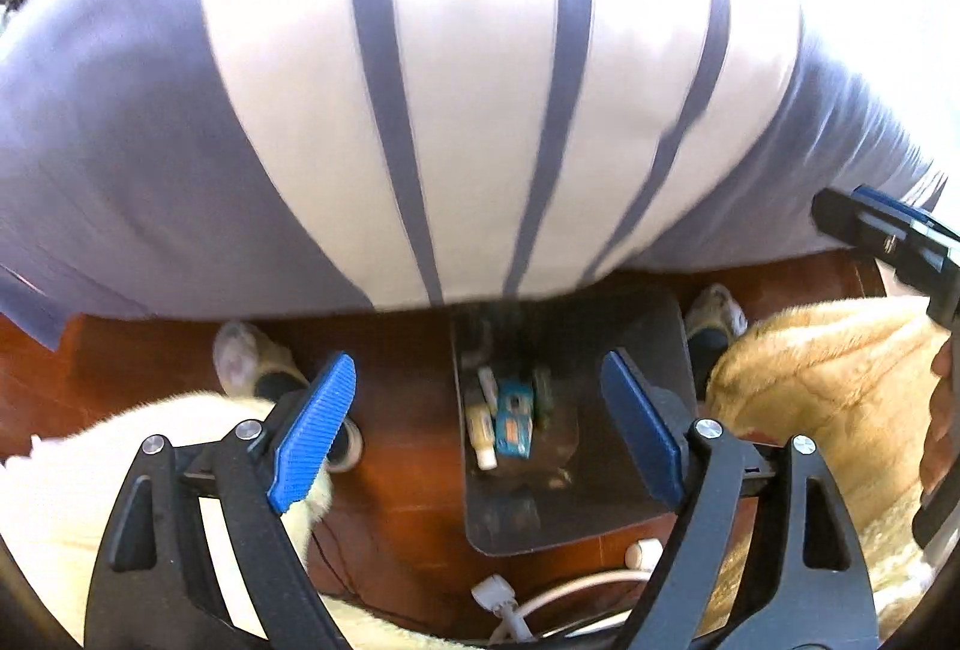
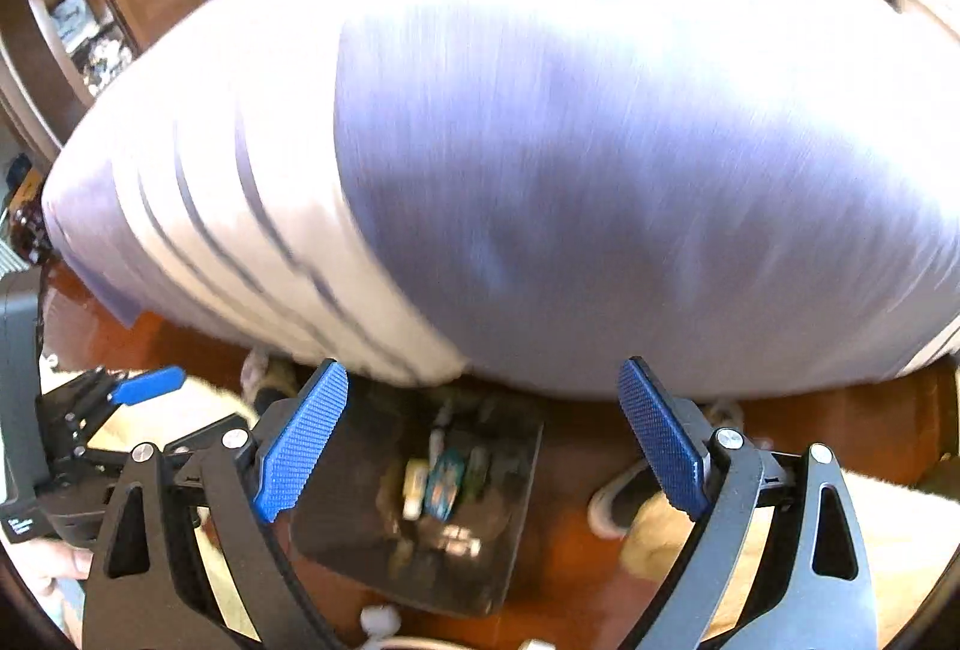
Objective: Collect trash
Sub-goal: 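Raise both open tools back over the bed items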
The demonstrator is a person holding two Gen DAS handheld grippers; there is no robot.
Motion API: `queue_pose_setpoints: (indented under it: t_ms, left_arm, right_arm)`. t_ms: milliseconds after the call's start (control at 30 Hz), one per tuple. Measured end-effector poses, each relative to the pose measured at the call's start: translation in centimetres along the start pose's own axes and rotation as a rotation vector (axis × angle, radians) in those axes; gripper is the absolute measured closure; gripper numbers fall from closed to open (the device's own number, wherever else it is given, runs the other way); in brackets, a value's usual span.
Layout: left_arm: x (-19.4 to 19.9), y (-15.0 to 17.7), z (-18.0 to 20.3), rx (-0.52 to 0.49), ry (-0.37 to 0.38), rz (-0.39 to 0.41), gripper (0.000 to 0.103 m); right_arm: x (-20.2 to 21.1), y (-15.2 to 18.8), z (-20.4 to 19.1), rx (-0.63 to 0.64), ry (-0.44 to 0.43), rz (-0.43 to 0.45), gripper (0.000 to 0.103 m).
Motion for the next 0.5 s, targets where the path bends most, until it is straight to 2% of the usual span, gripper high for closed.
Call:
queue_pose_setpoints:
  t_ms: [233,367,500]
  left_arm:
    - [6.0,-5.4,-1.4,-0.014,-0.033,0.156,0.022]
    - [8.2,-9.1,-2.4,-0.017,-0.032,0.224,0.021]
    - [8.8,-12.9,-4.0,-0.021,-0.053,0.272,0.021]
  right_arm:
    - [4.4,-6.7,-0.3,0.033,0.027,0.155,0.011]
    - [4.6,-10.1,-0.4,0.058,0.052,0.194,0.011]
    - [3.7,-13.6,-0.5,0.064,0.027,0.199,0.011]
Point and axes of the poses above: each gripper's, at about its wrist camera, not at the fingertips, and x roughly against the way its jaws point, z to its right, y to its underside, the point moved 8 cm from there along -x, roughly the way its jaws point, and after that the axes turned 9 degrees about -x, right-handed, at the moved point
